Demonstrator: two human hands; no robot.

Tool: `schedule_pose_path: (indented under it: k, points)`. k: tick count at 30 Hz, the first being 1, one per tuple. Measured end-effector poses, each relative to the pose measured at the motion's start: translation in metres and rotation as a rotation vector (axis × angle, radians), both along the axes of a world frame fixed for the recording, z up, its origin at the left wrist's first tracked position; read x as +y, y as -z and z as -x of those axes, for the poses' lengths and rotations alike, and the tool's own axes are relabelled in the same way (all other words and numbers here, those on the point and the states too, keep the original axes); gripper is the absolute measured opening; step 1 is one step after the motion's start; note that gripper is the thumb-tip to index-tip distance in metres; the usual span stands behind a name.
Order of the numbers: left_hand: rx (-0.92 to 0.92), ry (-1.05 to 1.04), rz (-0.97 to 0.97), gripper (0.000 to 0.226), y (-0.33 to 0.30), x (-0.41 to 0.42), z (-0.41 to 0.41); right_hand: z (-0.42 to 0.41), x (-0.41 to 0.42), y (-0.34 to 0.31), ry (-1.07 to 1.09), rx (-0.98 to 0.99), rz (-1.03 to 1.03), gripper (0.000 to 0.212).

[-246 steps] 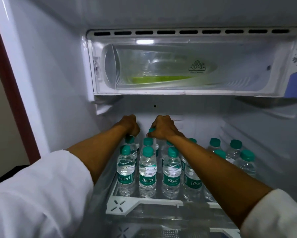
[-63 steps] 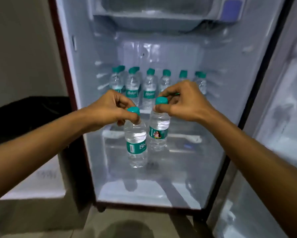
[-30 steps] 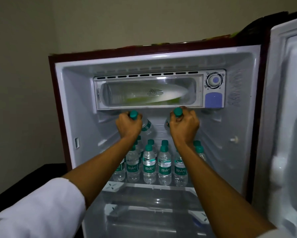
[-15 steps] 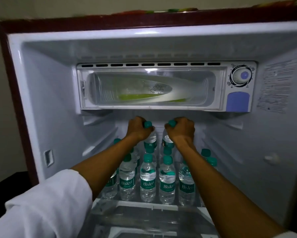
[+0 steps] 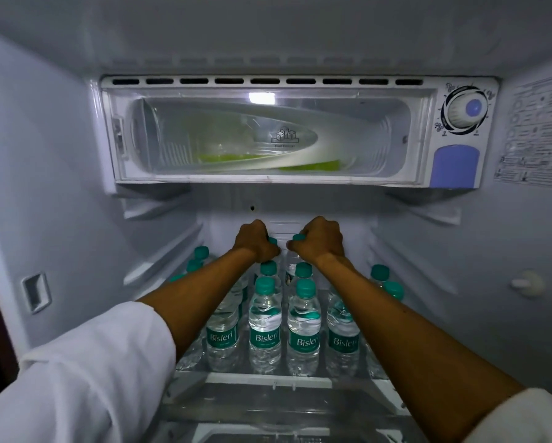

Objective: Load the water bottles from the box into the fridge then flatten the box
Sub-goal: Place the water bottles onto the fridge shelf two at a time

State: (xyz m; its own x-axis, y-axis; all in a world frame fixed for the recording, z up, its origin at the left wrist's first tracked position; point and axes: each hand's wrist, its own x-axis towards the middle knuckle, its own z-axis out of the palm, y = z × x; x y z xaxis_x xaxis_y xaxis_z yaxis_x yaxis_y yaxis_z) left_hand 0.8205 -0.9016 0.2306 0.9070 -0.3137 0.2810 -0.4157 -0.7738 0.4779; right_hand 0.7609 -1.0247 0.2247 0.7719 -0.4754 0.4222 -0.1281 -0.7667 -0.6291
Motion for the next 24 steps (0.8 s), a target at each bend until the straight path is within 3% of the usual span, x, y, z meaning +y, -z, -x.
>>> schedule_pose_path:
  k: [13,24]
  points:
    - [0.091,0.008,-0.087,0.034,0.01,-0.002,-0.013,-0.01,-0.005,0.016,0.067,0.176,0.065,0.04]
    - [0.076,0.001,-0.094,0.042,0.012,-0.008,-0.014,-0.012,-0.015,0.016,0.059,0.189,0.071,0.041]
